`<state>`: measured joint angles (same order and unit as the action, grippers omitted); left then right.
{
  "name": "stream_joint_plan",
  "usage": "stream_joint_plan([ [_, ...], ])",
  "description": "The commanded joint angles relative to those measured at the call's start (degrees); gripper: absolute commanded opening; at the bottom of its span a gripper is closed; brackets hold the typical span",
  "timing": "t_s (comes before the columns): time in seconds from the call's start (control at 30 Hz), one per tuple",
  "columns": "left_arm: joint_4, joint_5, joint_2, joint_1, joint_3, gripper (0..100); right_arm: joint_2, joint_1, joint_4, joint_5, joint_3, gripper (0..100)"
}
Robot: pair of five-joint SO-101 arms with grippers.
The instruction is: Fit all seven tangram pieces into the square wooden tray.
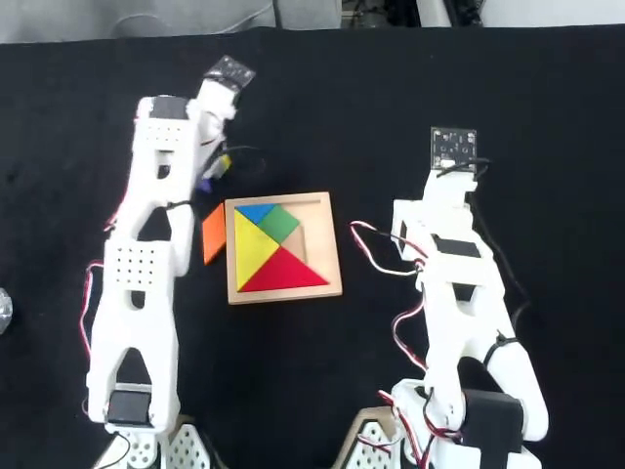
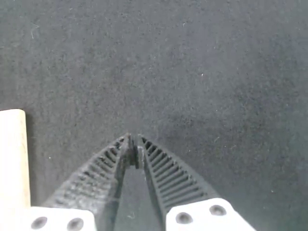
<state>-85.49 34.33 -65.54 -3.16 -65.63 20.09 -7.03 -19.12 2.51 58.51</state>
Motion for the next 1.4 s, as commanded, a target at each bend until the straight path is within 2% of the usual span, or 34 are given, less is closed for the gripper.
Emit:
stream_joint_plan([
  [0.0, -12.1, 7.6, 0.8, -3.3, -7.6, 18, -0.2, 0.7, 1.1, -0.5, -1.1, 1.1],
  [0.03, -15.3, 8.4, 0.8, -3.6, -11.6, 18, -0.2, 0.7, 1.1, -0.5, -1.1, 1.1],
  [0.27, -15.6, 4.8, 0.9, -7.7, -30.0, 18, -0.2, 0.7, 1.1, -0.5, -1.1, 1.1],
  [0.33, -15.6, 0.4, 1.8, -8.5, -29.3, 18, -0.2, 0.7, 1.1, -0.5, -1.1, 1.1],
  [0.4, -15.6, -7.9, 4.0, -9.6, -27.4, 18, -0.2, 0.7, 1.1, -0.5, -1.1, 1.1],
  [0.53, -15.8, -27.8, 12.3, -11.6, -17.4, 18, -0.2, 0.8, 1.1, -0.5, -1.1, 1.1],
  [0.73, -15.0, -36.6, 35.4, -6.4, 15.0, 18, -0.2, 0.8, 1.1, -0.5, -1.1, 1.1],
  [0.83, -9.8, -44.4, 44.4, -5.8, 29.0, 18, -0.2, 0.8, 1.1, -0.5, -1.1, 1.1],
  [0.93, -4.1, -53.5, 49.5, -7.3, 40.5, 18, -0.2, 0.8, 1.1, -0.5, -1.1, 1.1],
  [1.07, 3.4, -66.7, 49.3, -8.0, 52.4, 18, -0.2, 0.8, 1.1, -0.5, -1.1, 1.1],
  [1.17, 10.6, -71.3, 46.7, -7.2, 57.6, 18, -0.2, 2.2, 1.1, 0.1, -1.0, 1.1],
  [1.27, 14.3, -72.3, 44.0, -6.4, 57.8, 19, -0.2, 3.3, 1.1, 3.3, -0.3, 1.1],
  [1.37, 15.7, -72.4, 41.8, -5.9, 54.5, 28, -0.1, 4.4, 1.1, 4.3, -0.1, 1.1],
])
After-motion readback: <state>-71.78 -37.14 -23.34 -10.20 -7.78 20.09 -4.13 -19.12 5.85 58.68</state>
